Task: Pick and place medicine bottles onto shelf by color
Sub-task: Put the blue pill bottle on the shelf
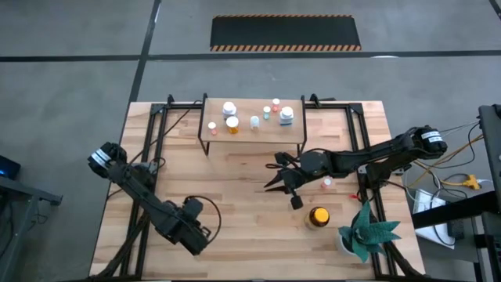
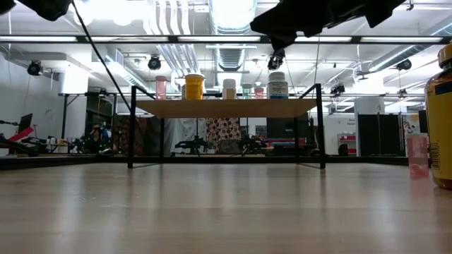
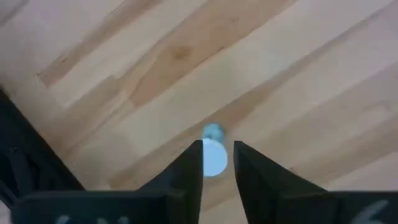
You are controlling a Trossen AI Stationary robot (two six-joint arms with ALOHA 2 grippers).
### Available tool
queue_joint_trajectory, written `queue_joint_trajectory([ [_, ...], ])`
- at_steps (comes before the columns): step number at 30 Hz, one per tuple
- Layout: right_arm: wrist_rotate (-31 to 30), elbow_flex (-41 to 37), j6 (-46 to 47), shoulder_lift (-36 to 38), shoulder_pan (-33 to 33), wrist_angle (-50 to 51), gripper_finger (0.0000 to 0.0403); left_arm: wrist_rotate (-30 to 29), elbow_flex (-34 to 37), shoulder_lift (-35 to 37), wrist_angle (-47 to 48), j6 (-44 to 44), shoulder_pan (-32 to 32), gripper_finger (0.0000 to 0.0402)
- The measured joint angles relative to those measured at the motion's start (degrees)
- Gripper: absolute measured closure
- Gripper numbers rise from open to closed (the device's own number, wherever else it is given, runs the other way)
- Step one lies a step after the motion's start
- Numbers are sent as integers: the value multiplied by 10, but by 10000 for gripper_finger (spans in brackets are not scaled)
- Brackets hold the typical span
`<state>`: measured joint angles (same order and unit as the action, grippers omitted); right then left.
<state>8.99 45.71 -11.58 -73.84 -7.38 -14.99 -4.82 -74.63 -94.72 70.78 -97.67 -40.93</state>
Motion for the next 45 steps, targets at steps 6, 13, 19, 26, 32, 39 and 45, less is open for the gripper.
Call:
queue_joint_trajectory([
  [6,0,0,3,-1,0,19,360,9,16,0,-16,-14,-1,251],
  [13,0,0,15,-1,0,28,360,80,63,-2,-56,-49,-8,163],
  [19,0,0,15,-1,0,28,360,81,85,-4,-109,-49,-12,156],
  [26,0,0,15,-1,0,27,360,78,85,-17,-110,-25,-12,228],
  [32,0,0,13,-1,0,28,360,77,85,-19,-109,-23,-12,318],
  [39,0,0,10,-1,0,28,360,75,59,-19,-122,-16,4,320],
  [45,0,0,-2,-1,0,34,360,59,-8,-22,-150,137,59,316],
])
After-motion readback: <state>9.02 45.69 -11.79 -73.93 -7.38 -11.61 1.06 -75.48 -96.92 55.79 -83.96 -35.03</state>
